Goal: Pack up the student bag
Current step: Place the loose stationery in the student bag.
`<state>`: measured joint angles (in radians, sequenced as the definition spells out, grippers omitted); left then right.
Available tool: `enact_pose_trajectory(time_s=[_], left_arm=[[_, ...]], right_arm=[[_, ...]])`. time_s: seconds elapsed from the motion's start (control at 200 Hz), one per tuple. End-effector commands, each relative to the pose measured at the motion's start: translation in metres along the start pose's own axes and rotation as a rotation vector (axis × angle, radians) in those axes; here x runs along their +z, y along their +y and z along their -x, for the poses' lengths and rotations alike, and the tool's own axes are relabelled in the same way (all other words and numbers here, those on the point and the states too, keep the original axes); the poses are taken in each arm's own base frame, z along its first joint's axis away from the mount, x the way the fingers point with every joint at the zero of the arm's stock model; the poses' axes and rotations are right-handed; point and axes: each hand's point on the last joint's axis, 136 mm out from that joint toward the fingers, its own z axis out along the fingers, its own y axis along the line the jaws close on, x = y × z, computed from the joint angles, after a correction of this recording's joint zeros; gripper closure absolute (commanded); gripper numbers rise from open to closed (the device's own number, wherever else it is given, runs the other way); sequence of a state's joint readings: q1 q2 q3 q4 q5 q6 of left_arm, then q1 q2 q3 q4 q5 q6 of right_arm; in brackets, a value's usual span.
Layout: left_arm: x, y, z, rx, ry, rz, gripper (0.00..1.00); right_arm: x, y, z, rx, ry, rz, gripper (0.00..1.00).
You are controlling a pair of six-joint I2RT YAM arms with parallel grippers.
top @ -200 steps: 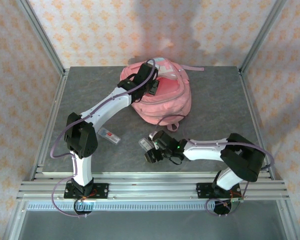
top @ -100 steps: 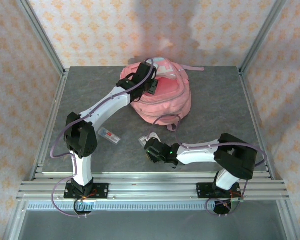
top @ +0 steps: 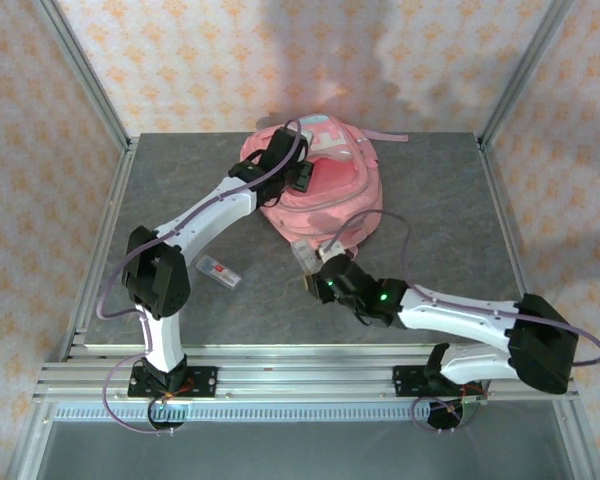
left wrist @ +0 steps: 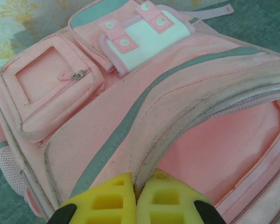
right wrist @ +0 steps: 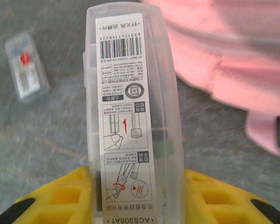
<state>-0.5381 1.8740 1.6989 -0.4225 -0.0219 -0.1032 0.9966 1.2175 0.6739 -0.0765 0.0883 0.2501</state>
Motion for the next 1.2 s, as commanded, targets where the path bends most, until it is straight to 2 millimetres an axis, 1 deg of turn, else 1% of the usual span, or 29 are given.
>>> enact_pose_trajectory(time_s=[0.0, 0.08, 0.175, 0.275, 0.365, 0.481, 0.601, 0.691, 0.741, 0.806, 0.861, 0.896, 0.956, 1.061, 1.191], left_arm=[[-0.031, 0.007, 0.04, -0.096, -0.149, -0.023, 1.0], [-0.033, 0.003, 0.036, -0.131, -0.162, -0.055, 1.0], [-0.037, -0.002, 0.029, -0.163, -0.177, -0.085, 1.0], [-0.045, -0.009, 0.023, -0.171, -0.208, -0.088, 1.0], [-0.052, -0.017, 0.019, -0.173, -0.23, -0.096, 1.0], [-0.059, -0.023, 0.022, -0.184, -0.249, -0.115, 1.0], [-0.064, -0.03, 0.025, -0.176, -0.255, -0.137, 1.0], [-0.065, -0.034, 0.026, -0.171, -0.251, -0.145, 1.0], [-0.065, -0.035, 0.026, -0.174, -0.253, -0.15, 1.0], [-0.064, -0.036, 0.026, -0.175, -0.25, -0.155, 1.0], [-0.064, -0.037, 0.025, -0.174, -0.248, -0.156, 1.0], [-0.063, -0.036, 0.025, -0.174, -0.245, -0.155, 1.0], [-0.064, -0.037, 0.025, -0.174, -0.246, -0.157, 1.0], [-0.065, -0.039, 0.026, -0.177, -0.251, -0.165, 1.0], [-0.062, -0.038, 0.025, -0.175, -0.241, -0.162, 1.0]], right_arm=[[-0.008, -0.017, 0.035, 0.097, -0.04, -0.001, 0.77], [-0.003, -0.033, 0.058, 0.174, -0.04, 0.0, 0.77], [0.002, -0.045, 0.083, 0.265, -0.065, 0.021, 0.78], [0.009, -0.053, 0.106, 0.348, -0.081, 0.064, 0.78], [0.021, -0.06, 0.116, 0.385, -0.053, 0.062, 0.78], [0.037, -0.074, 0.126, 0.455, -0.003, 0.052, 0.77], [0.047, -0.086, 0.147, 0.569, -0.014, 0.096, 0.77], [0.055, -0.098, 0.162, 0.628, -0.03, 0.073, 0.74], [0.06, -0.104, 0.168, 0.671, -0.038, 0.064, 0.69], [0.066, -0.102, 0.176, 0.703, -0.045, 0.107, 0.57], [0.067, -0.097, 0.183, 0.723, -0.068, 0.157, 0.51], [0.066, -0.091, 0.188, 0.728, -0.084, 0.199, 0.5], [0.068, -0.09, 0.189, 0.738, -0.09, 0.216, 0.48], [0.071, -0.088, 0.185, 0.737, -0.086, 0.23, 0.47], [0.068, -0.085, 0.18, 0.732, -0.1, 0.261, 0.46]])
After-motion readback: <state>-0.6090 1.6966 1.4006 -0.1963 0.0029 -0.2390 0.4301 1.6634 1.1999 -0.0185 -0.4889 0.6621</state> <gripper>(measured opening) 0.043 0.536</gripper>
